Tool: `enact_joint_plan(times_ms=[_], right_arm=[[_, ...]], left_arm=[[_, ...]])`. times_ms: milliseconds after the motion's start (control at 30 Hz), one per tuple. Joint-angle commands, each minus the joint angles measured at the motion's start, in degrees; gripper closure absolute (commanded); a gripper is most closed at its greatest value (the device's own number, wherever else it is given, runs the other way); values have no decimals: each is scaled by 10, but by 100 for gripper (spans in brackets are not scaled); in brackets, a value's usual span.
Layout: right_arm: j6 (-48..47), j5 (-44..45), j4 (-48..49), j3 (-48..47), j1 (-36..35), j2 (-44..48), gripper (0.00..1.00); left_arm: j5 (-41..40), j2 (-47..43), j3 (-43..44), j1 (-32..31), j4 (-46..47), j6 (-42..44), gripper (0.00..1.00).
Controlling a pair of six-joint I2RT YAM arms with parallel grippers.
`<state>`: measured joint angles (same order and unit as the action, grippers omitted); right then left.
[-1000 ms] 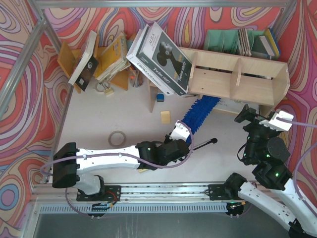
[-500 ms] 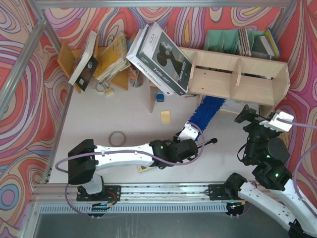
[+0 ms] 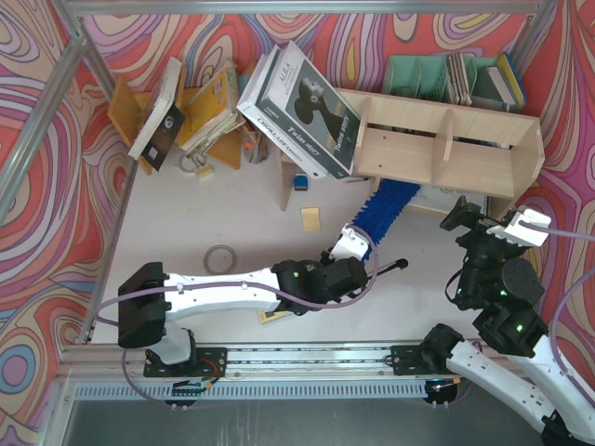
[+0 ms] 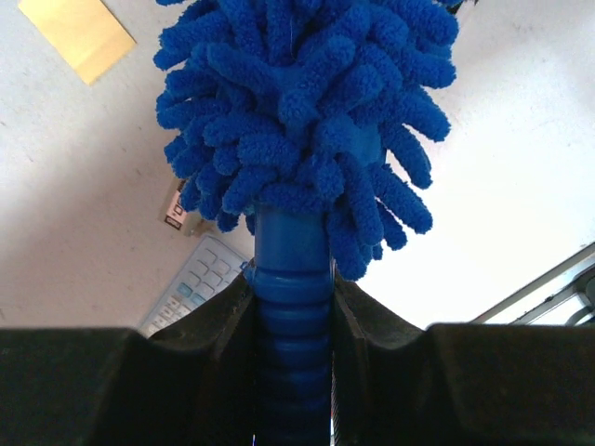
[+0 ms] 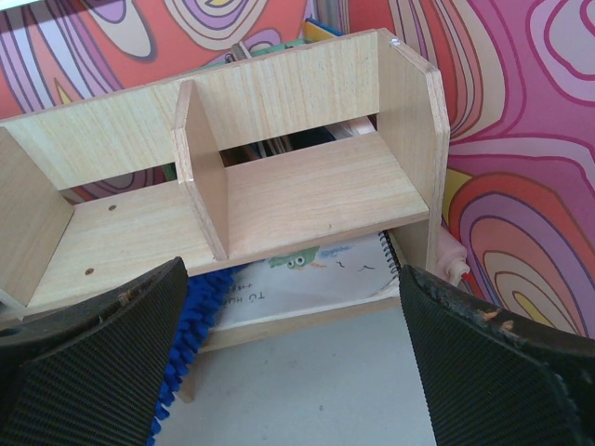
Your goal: Dust the bookshelf with a duster
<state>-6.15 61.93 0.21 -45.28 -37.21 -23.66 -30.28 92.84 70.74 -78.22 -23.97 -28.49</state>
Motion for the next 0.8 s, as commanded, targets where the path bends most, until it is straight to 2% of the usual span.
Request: enact_joint_plan(times_ms=[0, 333, 600, 767], right_arm=[[5, 10, 8, 2, -2, 9, 15], [4, 10, 8, 5, -2, 17, 15], [2, 9, 7, 6, -2, 9, 15], [0, 8, 12, 9, -2, 11, 15]], left_arm=[[-49, -39, 14, 2, 36, 22, 100], [11, 10, 48, 3, 26, 60, 100], [115, 78, 59, 4, 36, 105, 100], [121, 74, 66, -5, 47, 129, 100]])
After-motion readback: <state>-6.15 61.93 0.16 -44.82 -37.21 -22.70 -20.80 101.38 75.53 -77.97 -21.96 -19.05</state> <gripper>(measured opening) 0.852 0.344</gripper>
